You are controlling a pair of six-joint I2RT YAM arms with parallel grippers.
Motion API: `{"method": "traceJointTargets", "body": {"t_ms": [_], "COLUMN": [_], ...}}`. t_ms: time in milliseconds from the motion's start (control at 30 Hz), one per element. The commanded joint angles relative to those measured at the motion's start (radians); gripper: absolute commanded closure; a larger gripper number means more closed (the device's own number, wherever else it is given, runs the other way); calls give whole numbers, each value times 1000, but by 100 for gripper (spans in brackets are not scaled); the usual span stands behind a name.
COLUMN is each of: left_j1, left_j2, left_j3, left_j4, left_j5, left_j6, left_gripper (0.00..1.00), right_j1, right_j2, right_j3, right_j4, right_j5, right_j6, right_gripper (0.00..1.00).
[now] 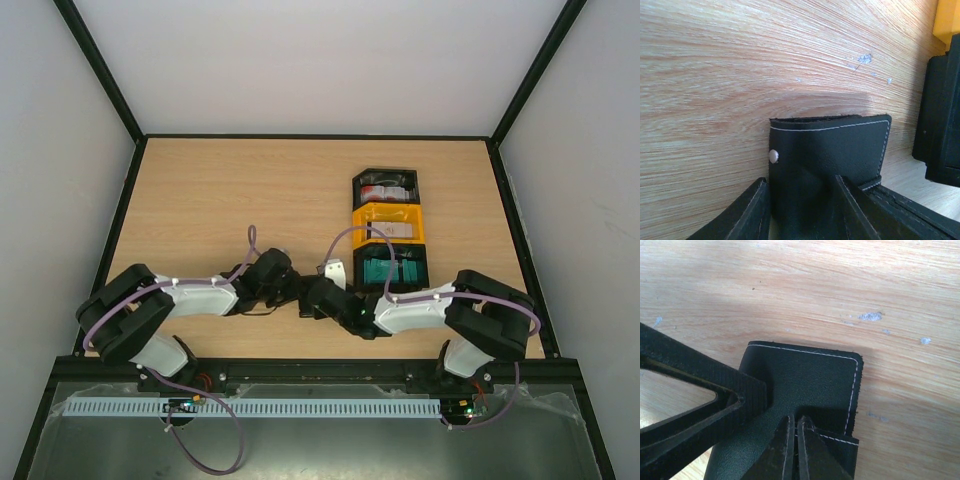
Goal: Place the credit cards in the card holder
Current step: Close the card holder at the center of the board, then reset both arms
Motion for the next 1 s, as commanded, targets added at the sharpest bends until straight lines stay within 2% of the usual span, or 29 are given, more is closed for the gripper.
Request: {"method": "traceJointTargets", "body": {"t_ms": [0, 133, 333, 367, 433, 500, 600, 767, 967], "left_j1": [-6, 1, 42, 50, 66, 73, 79, 79, 79], "left_j2": [17, -50, -214, -252, -331, -412, -533, -734, -893], "left_j3": [11, 75, 166, 178, 201, 228, 258, 301, 373], "left_j4": [-166, -231, -386, -412, -464, -509, -569, -585, -663], "left_j5": [-51, -91, -194, -215, -264, -324, -410, -488, -661], "left_j6": [26, 71, 154, 172, 208, 254, 321, 452, 501], "left_gripper": [61, 55, 38, 34, 20, 2, 0, 0, 0], "right_j1": [3, -87, -123, -129, -139, -144, -144, -144, -144], "right_j2": [-35, -149, -303, -341, -423, -514, -664, -863, -986], "right_j3": [32, 136, 278, 285, 294, 303, 313, 361, 452], "right_j4": [-279, -312, -504, -540, -618, -684, -762, -908, -1099], "right_j5": [-28, -30, 74, 104, 170, 241, 356, 514, 663], "right_j6": [20, 9, -20, -17, -10, -30, -56, -39, 67], "right_gripper": [95, 80, 52, 49, 45, 44, 36, 17, 8]}}
